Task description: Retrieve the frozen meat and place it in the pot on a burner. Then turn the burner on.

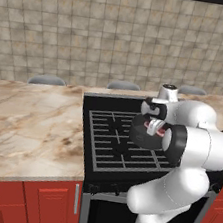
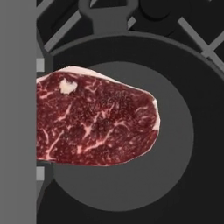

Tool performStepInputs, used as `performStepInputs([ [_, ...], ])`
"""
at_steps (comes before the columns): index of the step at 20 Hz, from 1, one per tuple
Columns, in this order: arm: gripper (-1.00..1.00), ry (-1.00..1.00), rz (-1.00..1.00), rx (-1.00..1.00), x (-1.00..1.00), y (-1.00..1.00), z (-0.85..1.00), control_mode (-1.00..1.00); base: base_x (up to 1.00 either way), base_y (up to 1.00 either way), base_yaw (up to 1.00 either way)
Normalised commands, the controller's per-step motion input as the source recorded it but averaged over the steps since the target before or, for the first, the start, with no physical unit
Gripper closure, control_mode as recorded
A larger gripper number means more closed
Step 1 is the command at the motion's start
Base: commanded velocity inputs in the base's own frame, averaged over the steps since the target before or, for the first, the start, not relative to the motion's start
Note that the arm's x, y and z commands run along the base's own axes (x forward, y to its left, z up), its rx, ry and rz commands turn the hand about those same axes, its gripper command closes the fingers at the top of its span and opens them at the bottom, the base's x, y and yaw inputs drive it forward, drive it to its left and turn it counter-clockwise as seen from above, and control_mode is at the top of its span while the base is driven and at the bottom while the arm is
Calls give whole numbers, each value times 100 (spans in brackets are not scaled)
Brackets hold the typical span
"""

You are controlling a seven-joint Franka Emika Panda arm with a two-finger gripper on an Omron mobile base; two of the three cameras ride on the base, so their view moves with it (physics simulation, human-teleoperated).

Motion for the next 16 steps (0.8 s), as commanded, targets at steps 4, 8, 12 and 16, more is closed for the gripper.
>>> performStepInputs([
  [4,100,0,0,0,0,0,-1,-100,0,0,0],
  [8,100,0,0,0,1,0,0,-100,0,0,0],
  [12,100,0,0,0,6,0,0,-100,0,0,0],
  [16,100,0,0,0,14,0,0,-100,0,0,0],
])
